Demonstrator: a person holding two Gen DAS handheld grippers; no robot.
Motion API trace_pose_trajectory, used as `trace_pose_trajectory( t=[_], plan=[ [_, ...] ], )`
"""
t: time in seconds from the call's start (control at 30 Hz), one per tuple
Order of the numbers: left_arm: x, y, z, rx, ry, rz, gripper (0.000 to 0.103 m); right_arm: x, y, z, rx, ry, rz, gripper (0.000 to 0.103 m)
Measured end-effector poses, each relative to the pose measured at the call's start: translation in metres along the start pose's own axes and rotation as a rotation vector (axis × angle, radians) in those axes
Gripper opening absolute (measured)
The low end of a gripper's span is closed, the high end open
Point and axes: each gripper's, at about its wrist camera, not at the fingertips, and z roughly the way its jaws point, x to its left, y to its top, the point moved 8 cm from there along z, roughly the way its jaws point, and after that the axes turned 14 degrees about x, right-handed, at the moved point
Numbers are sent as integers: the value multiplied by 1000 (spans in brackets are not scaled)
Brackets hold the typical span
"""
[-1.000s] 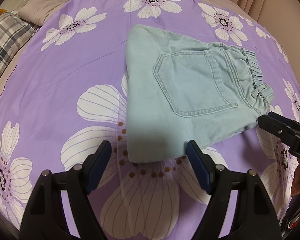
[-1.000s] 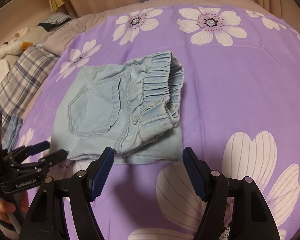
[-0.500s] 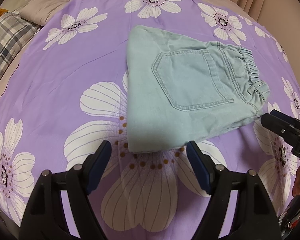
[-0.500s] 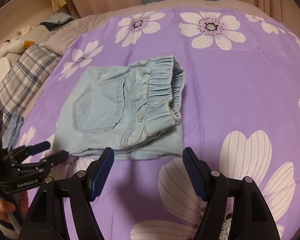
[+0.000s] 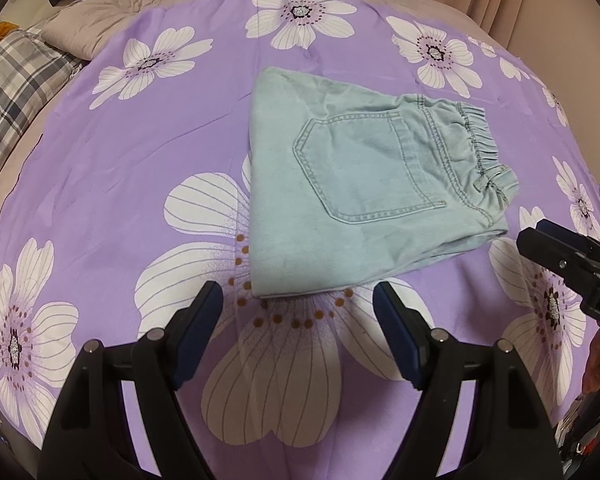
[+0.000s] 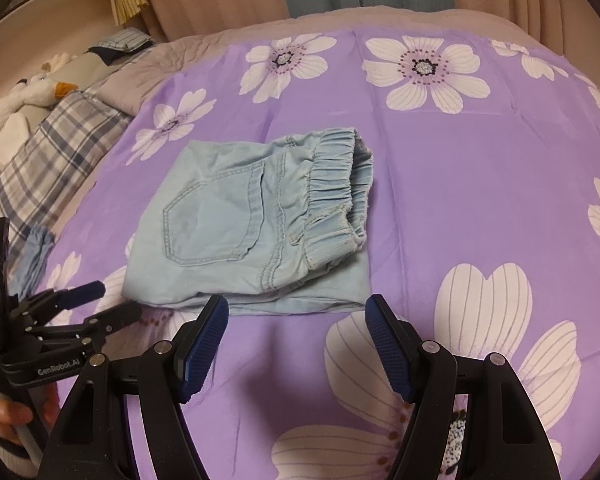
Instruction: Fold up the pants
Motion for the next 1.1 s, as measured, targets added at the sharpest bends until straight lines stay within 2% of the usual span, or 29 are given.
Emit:
trace_pose_trajectory(
  t=[0.47, 0.53, 0.73, 0.87, 1.1],
  plan=[
    [-3, -4, -28, -52, 8, -22, 78, 8, -5, -22, -36, -1, -7, 71],
    [-4, -4, -34, -64, 9, -21, 83, 10, -6, -27, -47, -2, -12, 71],
    [-8, -8, -53, -95, 11, -20, 88, 16, -7, -42, -74, -4, -27, 71],
    [-10, -11, -63, -110, 12, -19, 95, 20, -9, -49, -83, -5, -35, 81],
    [-14, -17, -78, -126, 28, -25, 101, 21, -13, -62, -107, -9, -36, 81]
  ],
)
